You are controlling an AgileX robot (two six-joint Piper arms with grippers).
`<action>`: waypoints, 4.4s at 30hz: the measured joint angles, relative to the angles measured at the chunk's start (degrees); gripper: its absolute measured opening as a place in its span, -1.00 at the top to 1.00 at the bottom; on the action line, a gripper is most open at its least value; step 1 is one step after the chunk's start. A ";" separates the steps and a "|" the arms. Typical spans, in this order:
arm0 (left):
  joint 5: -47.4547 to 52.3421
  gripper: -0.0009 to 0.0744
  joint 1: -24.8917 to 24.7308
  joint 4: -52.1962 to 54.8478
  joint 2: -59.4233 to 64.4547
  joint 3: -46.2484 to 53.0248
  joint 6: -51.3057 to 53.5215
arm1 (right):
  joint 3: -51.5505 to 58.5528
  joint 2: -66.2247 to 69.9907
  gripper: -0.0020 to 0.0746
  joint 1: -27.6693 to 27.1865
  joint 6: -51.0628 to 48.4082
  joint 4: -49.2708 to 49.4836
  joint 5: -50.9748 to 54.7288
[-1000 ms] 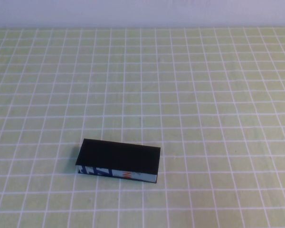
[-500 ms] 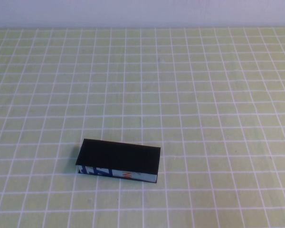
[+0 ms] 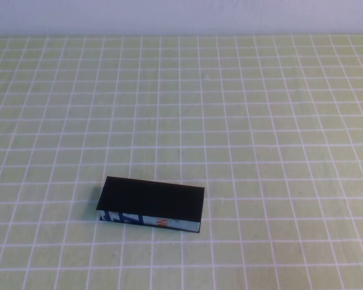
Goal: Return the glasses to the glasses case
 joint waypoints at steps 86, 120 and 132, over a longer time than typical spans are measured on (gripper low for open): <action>-17.49 0.98 0.00 -0.21 -5.52 28.77 -0.67 | 0.09 0.00 0.99 -1.30 0.21 0.63 0.10; -17.49 0.98 0.00 -0.21 -5.52 28.77 -0.67 | 25.20 0.00 0.99 -26.64 -21.35 24.23 -24.99; -17.49 0.98 0.00 -0.21 -5.52 28.77 -0.67 | 25.29 -3.06 0.99 -29.29 -21.70 24.52 -16.59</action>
